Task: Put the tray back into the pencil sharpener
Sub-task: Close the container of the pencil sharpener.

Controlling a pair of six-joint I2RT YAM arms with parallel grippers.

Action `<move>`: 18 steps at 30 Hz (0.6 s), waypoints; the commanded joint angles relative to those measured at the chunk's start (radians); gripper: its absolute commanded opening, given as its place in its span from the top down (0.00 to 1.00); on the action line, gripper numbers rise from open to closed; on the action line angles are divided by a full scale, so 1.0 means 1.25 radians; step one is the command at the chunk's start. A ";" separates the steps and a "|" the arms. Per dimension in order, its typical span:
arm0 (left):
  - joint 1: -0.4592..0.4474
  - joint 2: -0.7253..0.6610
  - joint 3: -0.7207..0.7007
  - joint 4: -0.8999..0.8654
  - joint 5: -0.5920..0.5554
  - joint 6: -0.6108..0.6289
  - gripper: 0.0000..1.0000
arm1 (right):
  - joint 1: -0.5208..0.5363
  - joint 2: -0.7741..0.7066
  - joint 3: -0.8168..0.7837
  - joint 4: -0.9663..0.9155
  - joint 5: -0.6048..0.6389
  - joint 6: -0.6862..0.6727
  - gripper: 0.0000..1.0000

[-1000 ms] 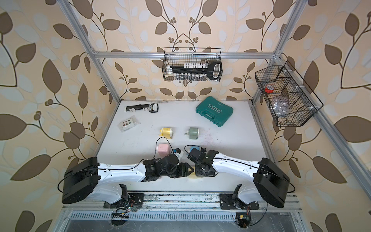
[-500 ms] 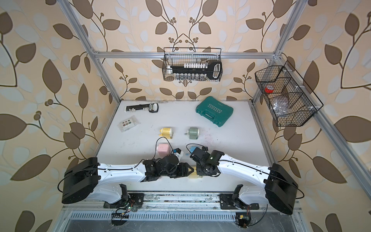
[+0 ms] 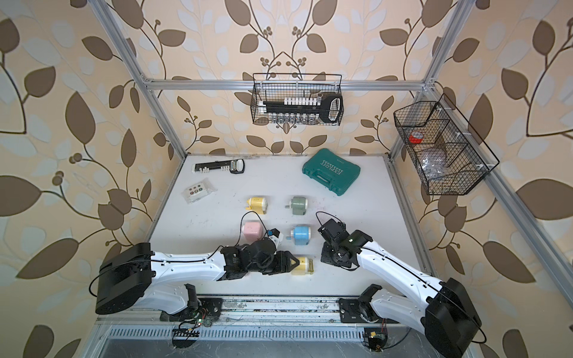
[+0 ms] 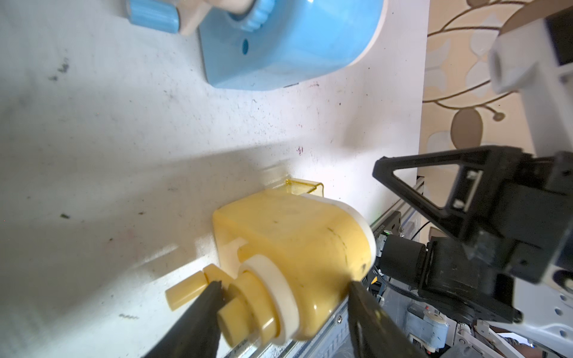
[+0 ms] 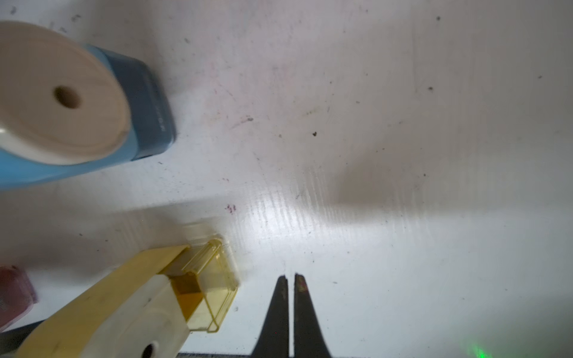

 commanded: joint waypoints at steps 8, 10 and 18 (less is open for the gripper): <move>0.006 -0.009 0.011 -0.040 -0.013 0.001 0.36 | -0.034 0.077 -0.063 0.175 -0.161 -0.023 1.00; 0.007 -0.011 0.012 -0.043 -0.013 0.001 0.36 | -0.035 0.094 -0.069 0.196 -0.182 -0.022 1.00; 0.007 -0.013 0.013 -0.046 -0.011 0.003 0.36 | -0.034 0.128 -0.093 0.264 -0.234 -0.012 1.00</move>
